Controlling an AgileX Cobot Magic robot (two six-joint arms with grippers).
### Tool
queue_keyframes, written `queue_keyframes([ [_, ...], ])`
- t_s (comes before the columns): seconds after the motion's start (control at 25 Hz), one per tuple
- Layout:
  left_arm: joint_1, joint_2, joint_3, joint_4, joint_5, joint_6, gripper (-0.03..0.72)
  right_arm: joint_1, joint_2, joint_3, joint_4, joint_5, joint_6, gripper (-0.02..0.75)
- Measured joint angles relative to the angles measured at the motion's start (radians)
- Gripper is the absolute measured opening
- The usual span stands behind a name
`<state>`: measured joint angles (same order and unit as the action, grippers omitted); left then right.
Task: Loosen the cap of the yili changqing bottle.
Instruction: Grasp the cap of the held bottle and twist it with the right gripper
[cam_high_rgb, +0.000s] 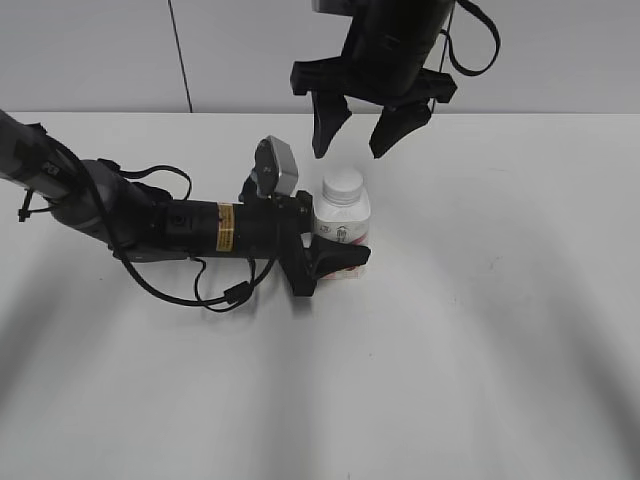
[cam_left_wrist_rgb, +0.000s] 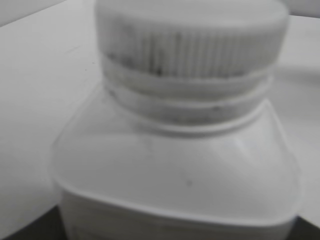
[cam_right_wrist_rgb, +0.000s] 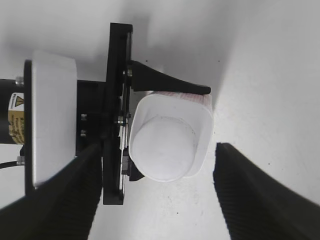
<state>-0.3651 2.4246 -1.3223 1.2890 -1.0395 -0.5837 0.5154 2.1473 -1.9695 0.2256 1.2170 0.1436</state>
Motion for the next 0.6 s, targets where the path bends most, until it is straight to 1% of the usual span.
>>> queue_keyframes([
  [0.4, 0.0, 0.0, 0.0, -0.004, 0.001, -0.001, 0.417, 0.0, 0.037, 0.0, 0.006, 0.001, 0.003, 0.545],
  [0.6, 0.0, 0.0, 0.0, -0.005, 0.001, -0.003, 0.417, 0.0, 0.07, 0.0, 0.026, 0.001, 0.003, 0.545],
])
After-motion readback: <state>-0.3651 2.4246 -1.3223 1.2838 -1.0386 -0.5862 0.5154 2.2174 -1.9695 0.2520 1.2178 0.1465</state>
